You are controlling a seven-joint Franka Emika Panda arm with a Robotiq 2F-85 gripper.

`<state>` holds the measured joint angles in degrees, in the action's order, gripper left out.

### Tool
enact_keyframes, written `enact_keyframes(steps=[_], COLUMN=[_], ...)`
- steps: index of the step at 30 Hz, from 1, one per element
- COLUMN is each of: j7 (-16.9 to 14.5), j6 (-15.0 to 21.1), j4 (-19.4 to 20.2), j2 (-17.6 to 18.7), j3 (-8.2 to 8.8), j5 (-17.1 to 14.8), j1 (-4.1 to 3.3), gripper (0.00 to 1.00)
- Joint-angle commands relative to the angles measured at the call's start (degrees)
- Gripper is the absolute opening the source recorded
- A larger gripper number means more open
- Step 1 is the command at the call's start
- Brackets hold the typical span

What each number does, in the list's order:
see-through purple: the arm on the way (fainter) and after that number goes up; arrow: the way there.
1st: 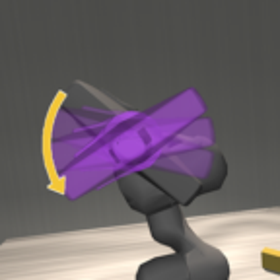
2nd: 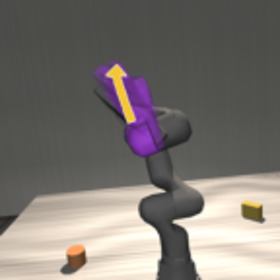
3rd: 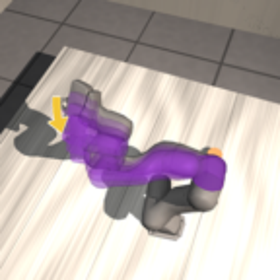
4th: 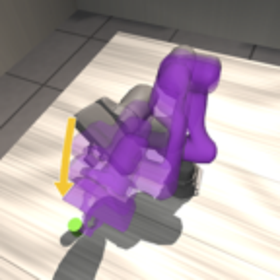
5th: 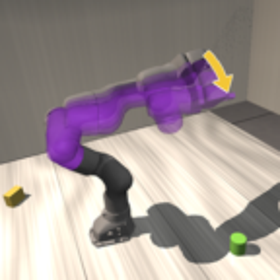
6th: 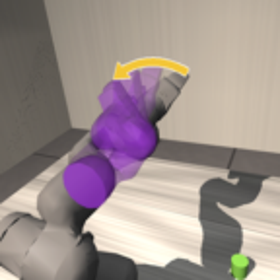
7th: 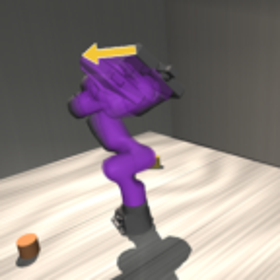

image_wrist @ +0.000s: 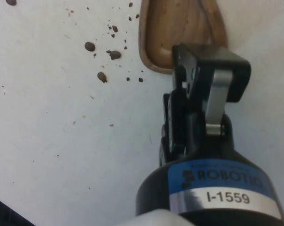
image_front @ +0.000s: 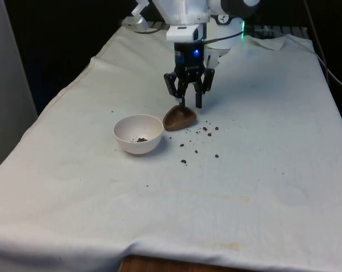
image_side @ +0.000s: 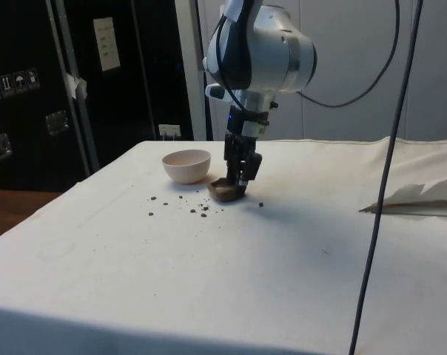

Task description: Pour the coffee beans from the cup into the bowl.

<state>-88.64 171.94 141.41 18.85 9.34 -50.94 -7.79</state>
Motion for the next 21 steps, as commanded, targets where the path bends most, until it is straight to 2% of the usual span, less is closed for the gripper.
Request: enact_keyframes(steps=[1,4,5,6,7,9,10,14,15,16,21], j7=[0.7,0.7,0.0,0.7,0.7,1.0,1.1,2.1,0.8,2.3,4.6], j6=[1.1,1.2,0.2,1.2,1.3,1.1,1.0,1.0,0.3,1.0,1.1], j4=[0.4,0.4,0.0,0.4,0.4,0.5,0.4,0.2,-0.4,0.2,-0.2], j2=[0.5,0.5,0.0,0.5,0.5,0.2,0.0,-0.4,-1.1,-0.5,-0.6], j3=[0.52,0.40,-0.06,0.40,0.40,0.52,0.57,0.69,-0.40,0.69,0.92], j5=[0.5,0.5,0.0,0.5,0.5,0.6,0.7,1.3,0.1,1.4,3.8], j1=[-0.63,-0.57,0.00,-0.57,-0.57,-0.69,-0.74,-0.92,0.00,-0.92,-0.86], gripper=[0.50,0.65,0.70,0.70,0.76,0.94,0.98,1.00,1.00,1.00,1.00])
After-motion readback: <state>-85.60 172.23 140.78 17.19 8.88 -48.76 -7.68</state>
